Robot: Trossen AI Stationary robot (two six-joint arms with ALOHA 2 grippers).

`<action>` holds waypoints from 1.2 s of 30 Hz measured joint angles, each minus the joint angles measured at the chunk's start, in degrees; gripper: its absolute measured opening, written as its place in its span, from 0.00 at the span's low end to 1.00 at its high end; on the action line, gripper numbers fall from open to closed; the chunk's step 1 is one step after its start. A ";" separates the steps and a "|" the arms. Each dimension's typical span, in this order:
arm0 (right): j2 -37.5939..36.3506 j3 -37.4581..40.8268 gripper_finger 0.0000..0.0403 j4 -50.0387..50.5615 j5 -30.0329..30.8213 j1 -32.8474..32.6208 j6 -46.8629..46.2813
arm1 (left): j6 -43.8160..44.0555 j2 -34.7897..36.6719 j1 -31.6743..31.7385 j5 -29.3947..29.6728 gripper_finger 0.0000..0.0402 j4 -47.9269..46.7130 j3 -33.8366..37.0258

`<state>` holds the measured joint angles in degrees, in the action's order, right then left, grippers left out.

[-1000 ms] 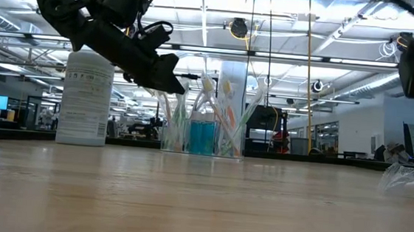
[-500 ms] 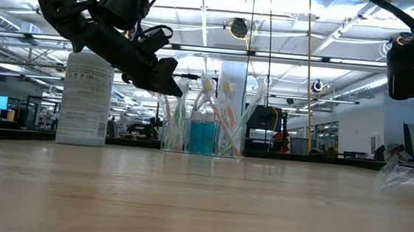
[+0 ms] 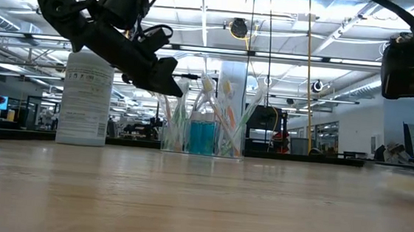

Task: Pick & Place toothbrushing station
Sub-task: Put the orange toothbrush into the transparent organizer

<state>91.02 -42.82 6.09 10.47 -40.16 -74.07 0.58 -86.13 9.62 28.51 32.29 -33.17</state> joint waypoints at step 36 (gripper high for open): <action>-3.23 -0.01 0.00 -59.71 16.36 47.07 81.69 | 4.45 10.97 -8.70 -3.51 0.50 -9.45 -0.04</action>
<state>87.79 -42.83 -53.61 26.83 6.91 7.63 5.03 -75.16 0.93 25.00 22.84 -33.21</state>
